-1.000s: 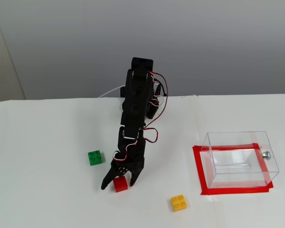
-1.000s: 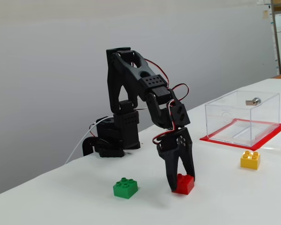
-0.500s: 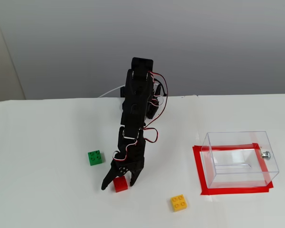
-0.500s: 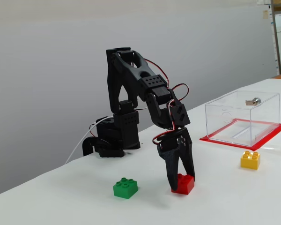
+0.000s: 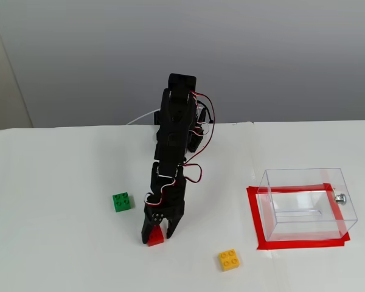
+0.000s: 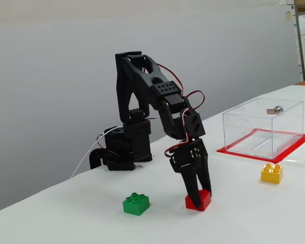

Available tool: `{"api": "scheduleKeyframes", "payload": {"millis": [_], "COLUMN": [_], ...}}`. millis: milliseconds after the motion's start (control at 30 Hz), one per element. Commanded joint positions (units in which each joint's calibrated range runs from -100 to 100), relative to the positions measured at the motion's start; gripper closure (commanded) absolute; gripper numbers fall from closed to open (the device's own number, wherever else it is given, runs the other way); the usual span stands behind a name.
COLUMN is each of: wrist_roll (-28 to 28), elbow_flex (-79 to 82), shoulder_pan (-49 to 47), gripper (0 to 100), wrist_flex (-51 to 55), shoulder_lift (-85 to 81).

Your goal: Pick the red lego brick and place it into the transparent box

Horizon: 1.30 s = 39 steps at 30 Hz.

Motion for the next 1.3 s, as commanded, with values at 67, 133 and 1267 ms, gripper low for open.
{"api": "scheduleKeyframes", "payload": {"millis": [67, 133, 1267], "wrist_roll": [-0.2, -0.2, -7.5], "elbow_flex": [-1.3, -1.3, -15.4], "shoulder_pan": [0.1, 0.1, -4.5], "gripper": [75, 79, 86], "wrist_flex": [0.8, 0.8, 15.3], "shoulder_lift": [-1.2, -1.2, -18.9]}}
